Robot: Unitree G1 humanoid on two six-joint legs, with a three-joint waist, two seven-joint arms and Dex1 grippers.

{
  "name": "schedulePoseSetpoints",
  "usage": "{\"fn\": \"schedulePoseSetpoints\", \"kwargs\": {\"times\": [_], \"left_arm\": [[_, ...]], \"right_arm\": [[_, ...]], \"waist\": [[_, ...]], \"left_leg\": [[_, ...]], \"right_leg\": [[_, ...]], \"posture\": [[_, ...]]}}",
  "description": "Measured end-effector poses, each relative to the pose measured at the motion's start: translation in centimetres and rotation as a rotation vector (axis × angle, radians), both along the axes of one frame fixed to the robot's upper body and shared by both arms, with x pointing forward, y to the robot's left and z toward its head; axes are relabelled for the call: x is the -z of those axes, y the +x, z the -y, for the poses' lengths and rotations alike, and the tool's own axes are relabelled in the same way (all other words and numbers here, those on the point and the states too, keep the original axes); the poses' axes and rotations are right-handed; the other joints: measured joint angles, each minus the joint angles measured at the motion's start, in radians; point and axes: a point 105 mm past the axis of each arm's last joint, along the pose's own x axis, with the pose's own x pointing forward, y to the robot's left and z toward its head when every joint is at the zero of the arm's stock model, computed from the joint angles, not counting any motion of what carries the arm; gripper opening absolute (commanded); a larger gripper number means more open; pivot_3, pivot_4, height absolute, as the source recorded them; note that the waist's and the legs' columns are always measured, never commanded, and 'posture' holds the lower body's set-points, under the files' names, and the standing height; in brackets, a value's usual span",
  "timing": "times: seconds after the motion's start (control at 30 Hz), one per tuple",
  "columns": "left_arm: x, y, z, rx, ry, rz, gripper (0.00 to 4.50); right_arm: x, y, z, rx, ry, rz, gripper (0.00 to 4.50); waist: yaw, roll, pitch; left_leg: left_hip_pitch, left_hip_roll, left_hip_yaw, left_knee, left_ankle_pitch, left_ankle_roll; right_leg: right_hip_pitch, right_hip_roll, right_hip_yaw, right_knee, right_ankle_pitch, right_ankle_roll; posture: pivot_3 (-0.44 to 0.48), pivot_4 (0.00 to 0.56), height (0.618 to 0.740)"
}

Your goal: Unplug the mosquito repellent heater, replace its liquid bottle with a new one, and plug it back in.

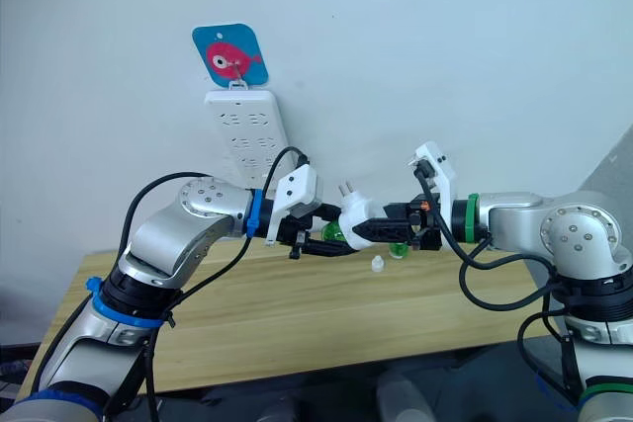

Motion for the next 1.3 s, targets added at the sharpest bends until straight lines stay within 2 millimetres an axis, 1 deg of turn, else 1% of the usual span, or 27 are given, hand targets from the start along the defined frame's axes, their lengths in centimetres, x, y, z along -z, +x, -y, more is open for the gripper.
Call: {"fn": "schedulePoseSetpoints", "kwargs": {"times": [0.27, 0.33, 0.43, 0.63, 0.73, 0.83, 0.9, 1.07, 1.2, 1.3], "left_arm": [[0.2, -0.2, -0.1, 0.014, -0.013, -0.019, 2.28], [0.2, -0.2, -0.1, 0.013, -0.015, -0.017, 2.28], [0.4, -0.1, -0.2, 0.005, -0.015, -0.024, 2.28], [0.5, 0.0, -0.3, -0.006, -0.023, -0.031, 2.28], [0.4, 0.2, -0.2, -0.021, -0.061, -0.047, 2.28], [-0.3, 0.5, -0.3, -0.052, -0.179, -0.133, 2.28], [-1.0, 0.5, -0.4, -0.06, -0.256, -0.176, 2.28], [-1.9, 0.2, -0.4, -0.059, -0.396, -0.266, 2.28], [-2.5, 0.0, -0.5, -0.056, -0.465, -0.321, 2.28], [-2.5, 0.0, -0.8, -0.064, -0.492, -0.342, 2.28]], "right_arm": [[0.1, -0.2, -0.1, -0.014, -0.005, -0.006, 2.97], [0.1, -0.2, -0.1, -0.013, -0.004, -0.006, 3.7], [-0.3, -0.3, -0.1, -0.015, 0.01, 0.003, 4.5], [-0.7, -0.2, 0.3, -0.002, 0.014, 0.025, 4.5], [-1.2, -0.3, 1.4, 0.026, 0.0, 0.054, 4.5], [-0.9, -0.5, 3.8, 0.109, -0.01, 0.093, 4.5], [-1.1, -0.8, 4.7, 0.148, 0.026, 0.14, 4.5], [-1.8, -2.0, 4.8, 0.174, 0.128, 0.223, 4.5], [-2.3, -2.1, 3.8, 0.204, 0.217, 0.247, 4.5], [-2.3, -2.1, 3.0, 0.221, 0.279, 0.235, 4.5]], "waist": [[-0.002, 0.0, -0.001], [-0.002, 0.0, -0.001], [-0.002, 0.0, -0.001], [-0.002, 0.0, -0.002], [-0.001, 0.0, -0.002], [0.004, -0.001, -0.002], [0.004, 0.0, -0.003], [-0.006, 0.0, -0.007], [-0.009, 0.0, -0.008], [-0.01, 0.001, -0.008]], "left_leg": [[0.0, 0.0, 0.0, 0.0, 0.0, 0.0], [0.0, 0.0, 0.0, 0.0, 0.0, 0.0], [0.0, 0.0, 0.0, 0.0, 0.0, 0.0], [0.0, 0.0, 0.0, 0.0, 0.0, 0.0], [0.0, 0.0, 0.0, 0.0, 0.0, 0.0], [0.0, 0.0, -0.001, 0.001, 0.0, 0.0], [0.0, 0.0, -0.001, 0.001, 0.0, 0.0], [0.001, 0.0, 0.0, 0.0, 0.0, 0.0], [0.002, 0.0, 0.0, 0.001, 0.0, 0.0], [0.002, 0.0, -0.001, 0.001, 0.0, 0.0]], "right_leg": [[0.0, 0.0, 0.0, 0.0, 0.0, 0.0], [0.0, 0.0, 0.0, 0.0, 0.0, 0.0], [0.0, 0.0, 0.0, 0.0, 0.0, 0.0], [0.0, 0.0, 0.0, 0.0, 0.0, 0.0], [0.0, 0.0, 0.0, 0.0, 0.0, 0.0], [0.001, 0.0, -0.001, 0.0, -0.001, 0.002], [0.001, 0.0, -0.001, 0.0, -0.001, 0.002], [0.002, 0.0, -0.001, 0.0, -0.001, 0.002], [0.003, 0.0, 0.0, 0.0, -0.001, 0.002], [0.003, 0.0, 0.0, 0.0, -0.001, 0.002]], "posture": [[-0.235, 0.038, 0.74], [-0.235, 0.037, 0.74], [-0.237, 0.038, 0.74], [-0.235, 0.041, 0.74], [-0.235, 0.042, 0.74], [-0.241, 0.044, 0.74], [-0.246, 0.045, 0.74], [-0.257, 0.047, 0.74], [-0.262, 0.046, 0.74], [-0.268, 0.046, 0.74]]}}
